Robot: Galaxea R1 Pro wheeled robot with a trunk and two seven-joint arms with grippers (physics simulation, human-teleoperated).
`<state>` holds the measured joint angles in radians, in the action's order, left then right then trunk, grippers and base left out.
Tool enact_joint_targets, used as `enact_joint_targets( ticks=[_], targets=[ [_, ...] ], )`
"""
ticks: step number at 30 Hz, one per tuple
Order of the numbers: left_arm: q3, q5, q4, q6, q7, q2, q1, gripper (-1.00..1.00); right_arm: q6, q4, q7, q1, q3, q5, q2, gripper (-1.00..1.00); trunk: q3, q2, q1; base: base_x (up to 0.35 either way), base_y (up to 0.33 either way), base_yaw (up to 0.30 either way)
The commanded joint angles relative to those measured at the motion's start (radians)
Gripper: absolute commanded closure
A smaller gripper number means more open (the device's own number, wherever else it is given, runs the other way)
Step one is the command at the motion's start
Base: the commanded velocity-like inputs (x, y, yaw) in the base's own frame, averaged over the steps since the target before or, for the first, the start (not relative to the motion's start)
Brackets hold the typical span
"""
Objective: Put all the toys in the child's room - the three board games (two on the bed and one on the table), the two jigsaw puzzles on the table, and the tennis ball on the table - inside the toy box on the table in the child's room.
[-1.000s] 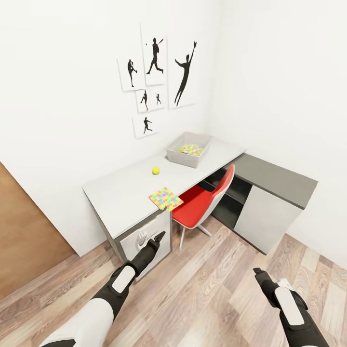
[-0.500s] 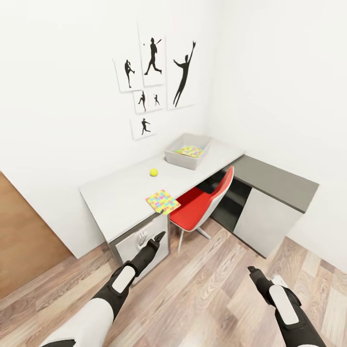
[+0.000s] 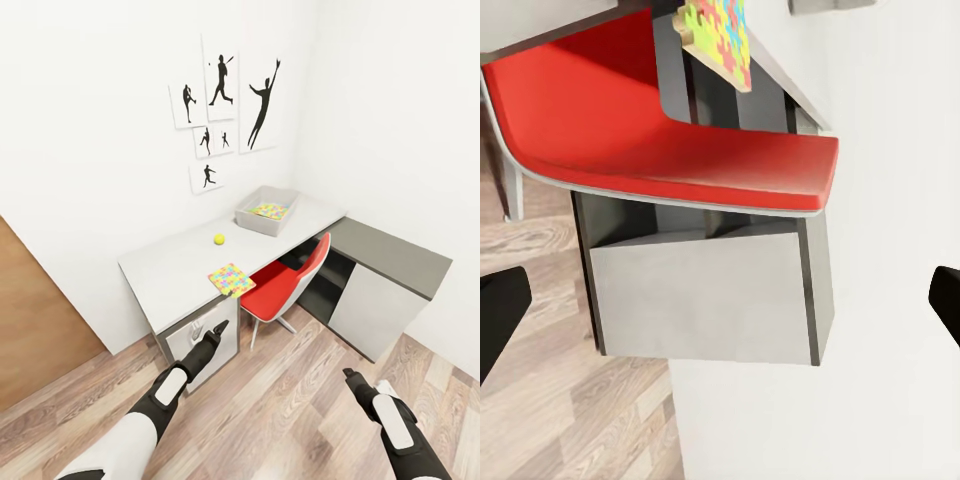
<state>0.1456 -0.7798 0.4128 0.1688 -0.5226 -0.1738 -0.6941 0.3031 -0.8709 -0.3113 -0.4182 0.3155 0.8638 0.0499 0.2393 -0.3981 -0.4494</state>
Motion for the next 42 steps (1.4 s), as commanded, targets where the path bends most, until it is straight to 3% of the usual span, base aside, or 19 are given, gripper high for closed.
enact_joint_targets(
  ticks=[1, 19, 42],
  targets=[
    [0.005, -0.009, 0.0, 0.01, -0.004, -0.001, -0.001, -1.0, 0.004, -0.002, -0.006, -0.001, 0.001, 0.008, 0.0, -1.0, 0.002, -0.002, -0.001, 0.05, -0.018, 0.001],
    [0.005, -0.009, 0.0, 0.007, -0.004, -0.001, -0.001, -1.0, 0.004, -0.002, -0.006, -0.001, -0.001, 0.007, -0.003, -1.0, -0.011, -0.002, -0.001, 0.112, -0.166, 0.139],
    [0.005, -0.009, 0.0, 0.008, -0.004, -0.001, -0.001, -1.0, 0.004, -0.002, -0.006, -0.001, -0.002, 0.008, -0.004, -1.0, -0.011, -0.002, -0.001, 0.021, -0.091, 0.005]
  ],
)
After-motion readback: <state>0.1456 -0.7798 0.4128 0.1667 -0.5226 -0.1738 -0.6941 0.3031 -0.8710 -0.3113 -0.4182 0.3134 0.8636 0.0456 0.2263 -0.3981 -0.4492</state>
